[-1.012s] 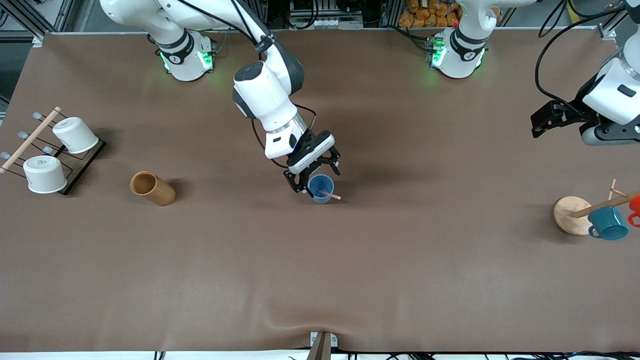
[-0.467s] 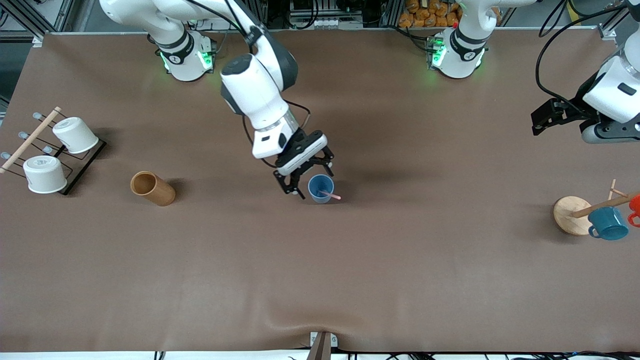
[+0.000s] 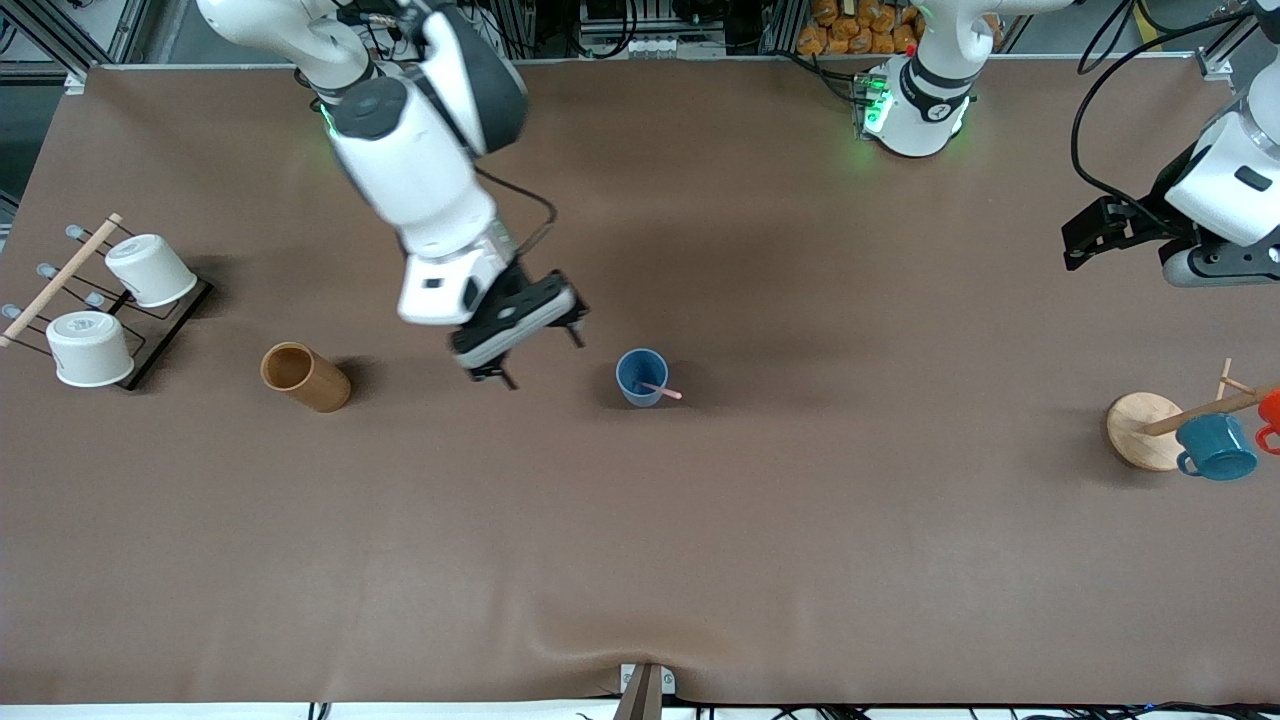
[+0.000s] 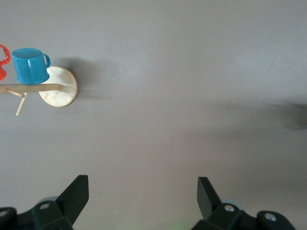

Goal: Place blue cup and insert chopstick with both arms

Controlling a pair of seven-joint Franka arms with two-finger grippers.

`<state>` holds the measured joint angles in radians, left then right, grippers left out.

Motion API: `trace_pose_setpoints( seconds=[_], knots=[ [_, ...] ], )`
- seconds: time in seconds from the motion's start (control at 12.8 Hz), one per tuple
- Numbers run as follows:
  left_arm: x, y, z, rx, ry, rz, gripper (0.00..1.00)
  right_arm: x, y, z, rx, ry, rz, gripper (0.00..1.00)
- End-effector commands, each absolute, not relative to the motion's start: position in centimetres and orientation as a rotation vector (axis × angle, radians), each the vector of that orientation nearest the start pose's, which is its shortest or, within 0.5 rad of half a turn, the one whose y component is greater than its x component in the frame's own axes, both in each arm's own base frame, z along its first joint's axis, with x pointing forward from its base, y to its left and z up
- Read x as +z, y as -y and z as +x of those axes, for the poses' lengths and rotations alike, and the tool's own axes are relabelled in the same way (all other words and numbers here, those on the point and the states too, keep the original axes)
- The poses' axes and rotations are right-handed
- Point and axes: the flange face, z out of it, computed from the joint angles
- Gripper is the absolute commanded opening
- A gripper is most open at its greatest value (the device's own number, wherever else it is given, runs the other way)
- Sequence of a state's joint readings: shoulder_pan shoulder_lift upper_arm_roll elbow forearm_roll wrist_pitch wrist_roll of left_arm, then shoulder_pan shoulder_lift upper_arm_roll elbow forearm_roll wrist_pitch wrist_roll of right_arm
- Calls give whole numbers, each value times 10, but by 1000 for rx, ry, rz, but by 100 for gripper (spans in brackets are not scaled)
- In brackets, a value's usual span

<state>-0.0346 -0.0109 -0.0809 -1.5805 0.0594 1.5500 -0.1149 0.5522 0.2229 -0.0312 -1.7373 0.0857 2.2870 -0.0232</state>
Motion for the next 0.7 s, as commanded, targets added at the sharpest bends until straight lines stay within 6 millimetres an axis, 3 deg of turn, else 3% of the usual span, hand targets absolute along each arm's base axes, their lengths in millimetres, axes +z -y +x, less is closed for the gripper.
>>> trace_pose_setpoints(
  seconds=[0.0,0.16,0.31,0.54,0.62],
  knots=[
    [629,57,539,21,2,-3085,100,512,-243,572,-313,633,-2994,100],
    [627,57,541,28,4,-3085,100,534,-173,576,-233,585,-3048,100],
    [625,58,540,35,2,-3084,100,550,-125,571,-169,504,-3077,100],
    [624,57,540,37,4,-3084,100,598,-64,573,-115,335,-3106,100],
    [625,57,540,35,4,-3084,100,610,-55,570,-89,324,-3110,100]
  ],
)
